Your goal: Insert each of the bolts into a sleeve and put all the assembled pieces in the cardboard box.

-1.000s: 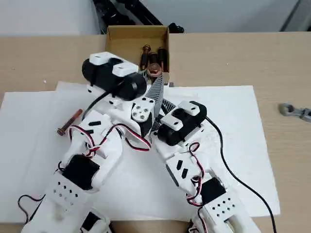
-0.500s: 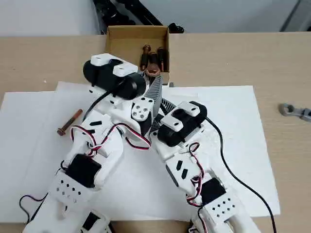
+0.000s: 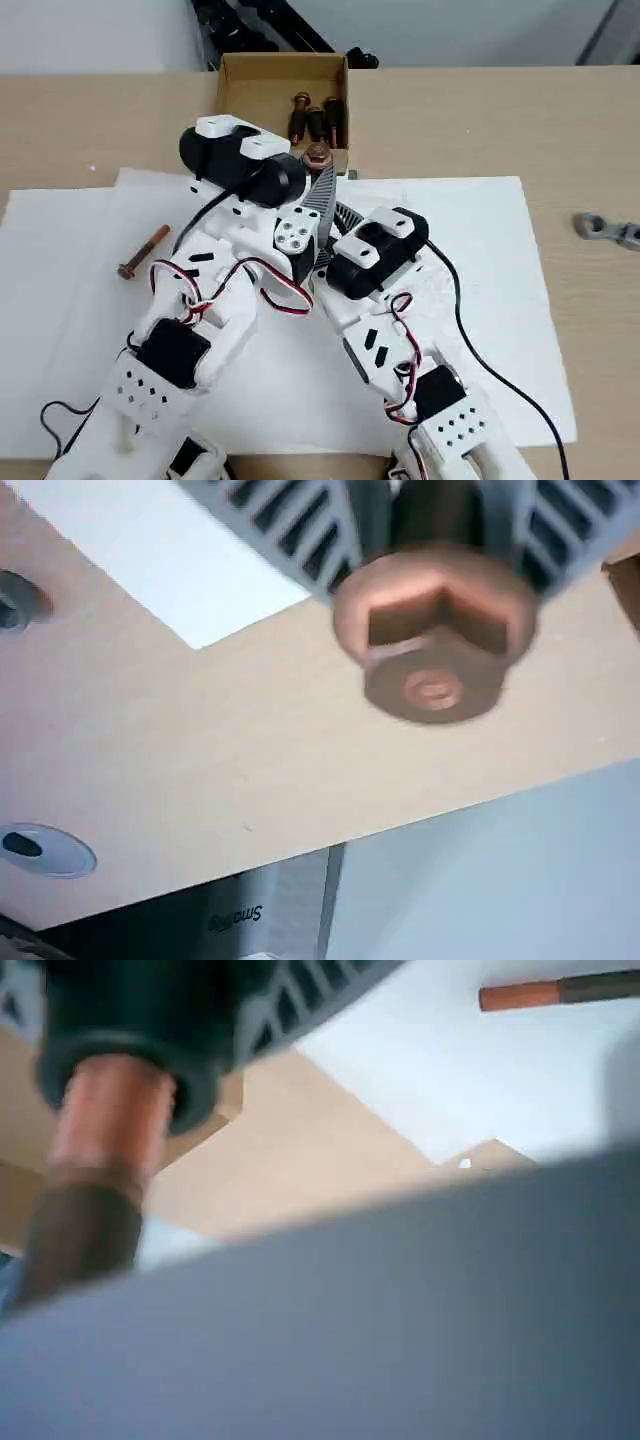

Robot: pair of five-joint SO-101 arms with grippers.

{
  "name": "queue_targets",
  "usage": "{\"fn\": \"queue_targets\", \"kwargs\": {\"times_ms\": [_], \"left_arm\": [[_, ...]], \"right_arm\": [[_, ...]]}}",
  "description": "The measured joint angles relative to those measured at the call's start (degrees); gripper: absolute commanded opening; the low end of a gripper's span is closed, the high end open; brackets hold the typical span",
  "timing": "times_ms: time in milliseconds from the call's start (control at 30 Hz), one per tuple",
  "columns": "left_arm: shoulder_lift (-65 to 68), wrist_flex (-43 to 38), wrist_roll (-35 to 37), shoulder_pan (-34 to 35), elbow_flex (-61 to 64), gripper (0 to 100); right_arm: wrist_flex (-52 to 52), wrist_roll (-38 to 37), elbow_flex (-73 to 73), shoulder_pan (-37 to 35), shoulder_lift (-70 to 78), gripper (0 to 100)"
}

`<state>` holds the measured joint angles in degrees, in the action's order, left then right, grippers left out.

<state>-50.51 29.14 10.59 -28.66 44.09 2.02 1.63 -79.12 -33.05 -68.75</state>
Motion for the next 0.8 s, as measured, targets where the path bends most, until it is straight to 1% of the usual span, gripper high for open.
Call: {"fn": "queue_targets", "kwargs": {"times_ms": [167,233,400,500,567,800], "left_arm": [[0.0,0.3,0.1,0.8,0.0,1],[0.0,0.8,0.2,0.9,0.0,3],[0.0,9.5,0.6,0.8,-0.9,9],[0.1,13.8,0.8,0.7,-1.8,11],[0.1,15.3,0.6,0.7,-2.6,12],[0.0,16.8,0.6,0.7,-3.0,17]], "right_arm": [[0.0,0.0,0.0,0.0,0.0,0.4],[-0.1,0.0,0.0,0.0,0.0,0.4],[-0.1,0.0,0.0,0.0,0.0,0.4],[0.0,0.0,0.0,-0.2,0.0,0.4],[0.0,0.0,0.0,-0.3,0.0,0.4],[-0.1,0.0,0.0,-0.2,0.0,0.4]]}}
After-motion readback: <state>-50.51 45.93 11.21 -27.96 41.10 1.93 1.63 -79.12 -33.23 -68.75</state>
